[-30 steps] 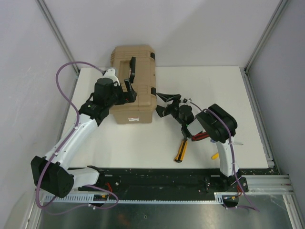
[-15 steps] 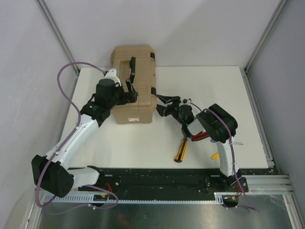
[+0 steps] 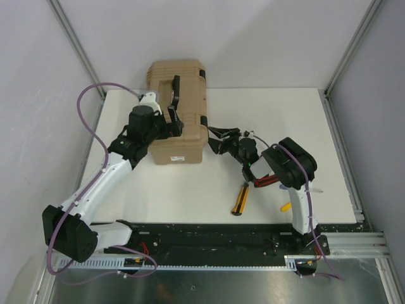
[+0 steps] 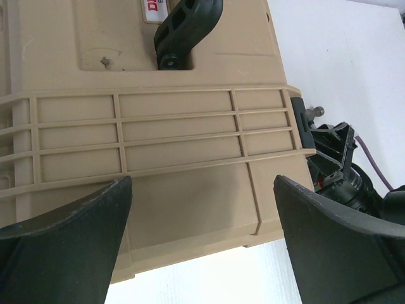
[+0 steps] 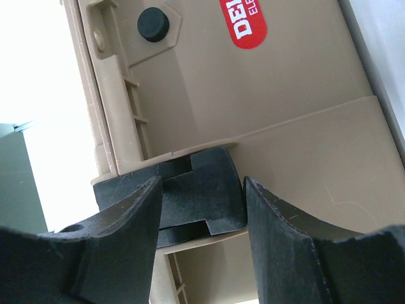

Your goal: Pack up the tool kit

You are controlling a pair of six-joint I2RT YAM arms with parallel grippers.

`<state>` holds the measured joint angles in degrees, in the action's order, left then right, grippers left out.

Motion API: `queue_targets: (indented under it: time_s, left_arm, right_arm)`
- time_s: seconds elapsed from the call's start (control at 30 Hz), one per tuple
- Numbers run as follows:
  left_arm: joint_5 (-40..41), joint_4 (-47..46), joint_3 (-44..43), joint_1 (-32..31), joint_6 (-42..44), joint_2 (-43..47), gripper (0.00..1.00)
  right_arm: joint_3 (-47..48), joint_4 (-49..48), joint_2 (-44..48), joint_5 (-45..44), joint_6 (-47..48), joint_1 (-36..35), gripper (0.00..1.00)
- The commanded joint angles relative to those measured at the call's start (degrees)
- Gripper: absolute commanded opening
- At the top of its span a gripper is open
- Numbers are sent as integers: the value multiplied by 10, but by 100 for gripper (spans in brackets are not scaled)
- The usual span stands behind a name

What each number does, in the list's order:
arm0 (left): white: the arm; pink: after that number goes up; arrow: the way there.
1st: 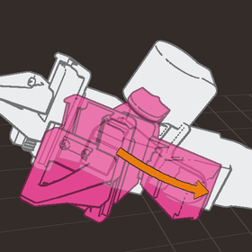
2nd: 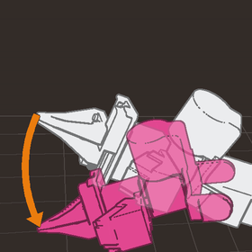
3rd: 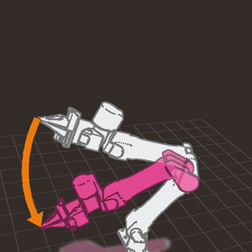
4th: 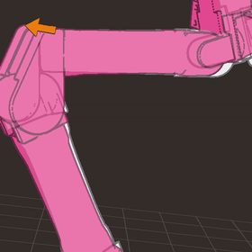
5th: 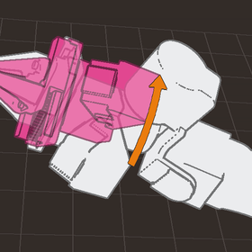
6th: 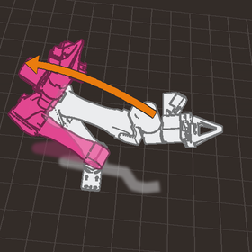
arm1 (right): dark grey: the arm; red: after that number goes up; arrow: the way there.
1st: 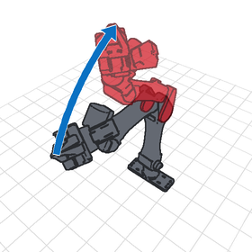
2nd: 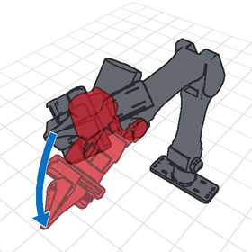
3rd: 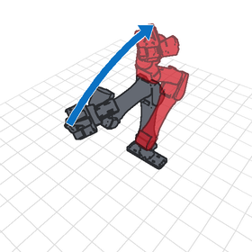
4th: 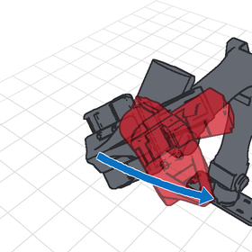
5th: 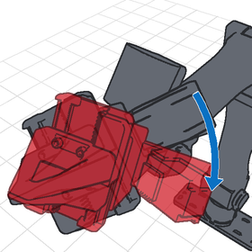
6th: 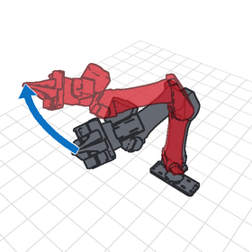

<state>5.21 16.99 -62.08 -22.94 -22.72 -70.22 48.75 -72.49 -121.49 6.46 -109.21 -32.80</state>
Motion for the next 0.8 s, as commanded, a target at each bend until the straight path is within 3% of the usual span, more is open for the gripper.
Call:
queue_targets:
  time_s: [0.0,0.77]
  left_arm:
    - [15,36,21,-5,8,-11,100]
    - [27,37,29,-8,14,-9,99]
  right_arm:
    - [17,-143,55,20,31,-1,28]
    - [17,89,176,41,164,10,32]
